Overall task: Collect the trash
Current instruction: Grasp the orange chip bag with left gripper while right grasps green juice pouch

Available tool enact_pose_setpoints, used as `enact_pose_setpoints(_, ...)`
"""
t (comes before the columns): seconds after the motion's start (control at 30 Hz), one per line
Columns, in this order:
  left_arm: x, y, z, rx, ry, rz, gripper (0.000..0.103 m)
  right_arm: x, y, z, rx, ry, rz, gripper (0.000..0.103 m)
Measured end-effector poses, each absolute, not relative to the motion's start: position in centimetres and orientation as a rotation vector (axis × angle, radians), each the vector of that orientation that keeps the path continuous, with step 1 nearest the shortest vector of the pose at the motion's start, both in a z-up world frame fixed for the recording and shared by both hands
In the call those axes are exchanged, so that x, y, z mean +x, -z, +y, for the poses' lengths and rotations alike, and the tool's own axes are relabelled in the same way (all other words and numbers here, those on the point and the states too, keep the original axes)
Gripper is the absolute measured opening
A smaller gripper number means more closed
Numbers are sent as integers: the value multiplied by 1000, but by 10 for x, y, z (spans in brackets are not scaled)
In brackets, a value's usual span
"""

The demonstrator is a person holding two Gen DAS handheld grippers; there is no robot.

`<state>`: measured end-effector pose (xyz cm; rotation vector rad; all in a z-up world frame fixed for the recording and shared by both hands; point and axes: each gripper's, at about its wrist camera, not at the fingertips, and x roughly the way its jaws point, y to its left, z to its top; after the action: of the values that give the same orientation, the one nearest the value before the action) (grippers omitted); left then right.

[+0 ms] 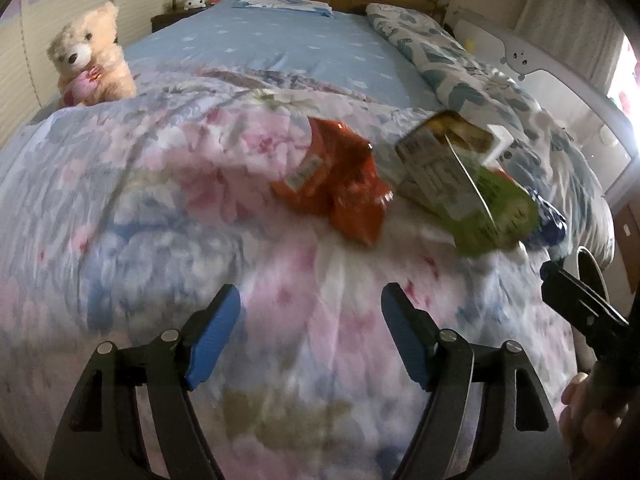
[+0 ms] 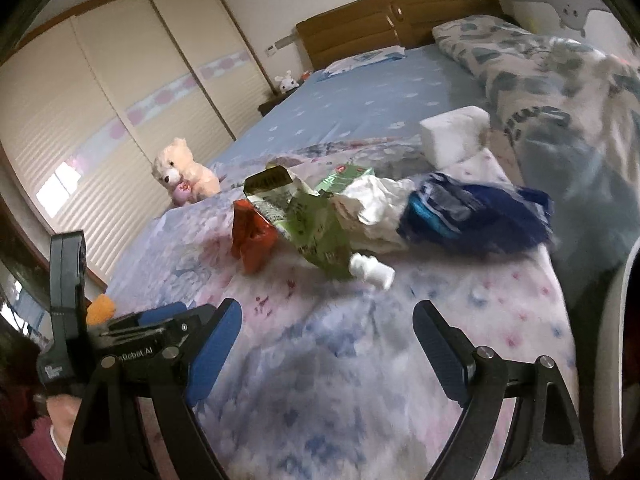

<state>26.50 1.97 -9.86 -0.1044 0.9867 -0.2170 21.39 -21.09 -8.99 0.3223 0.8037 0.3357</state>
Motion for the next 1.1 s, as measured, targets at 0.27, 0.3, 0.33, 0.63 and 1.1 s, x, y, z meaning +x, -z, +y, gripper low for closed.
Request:
enact_pose_setpoints(0.27, 308, 98, 18, -98, 275, 980, 76, 242, 90, -200, 287, -358, 808, 81)
enact_pose_setpoints(0.3, 313, 99, 16, -90, 280, 977, 76, 246, 91, -199, 284, -361, 811, 79)
enact_pose_setpoints(0.33, 316, 99, 15, -82, 280, 973, 76, 249, 92, -198, 282, -362, 815, 77)
enact_pose_setpoints(0.63, 325, 108, -1, -54, 354, 975, 27, 263, 109, -190, 299, -379, 873, 33)
enact_pose_setpoints(1.1, 267, 93, 12, -111, 353, 937, 12, 224, 108, -195, 354, -404, 879, 17)
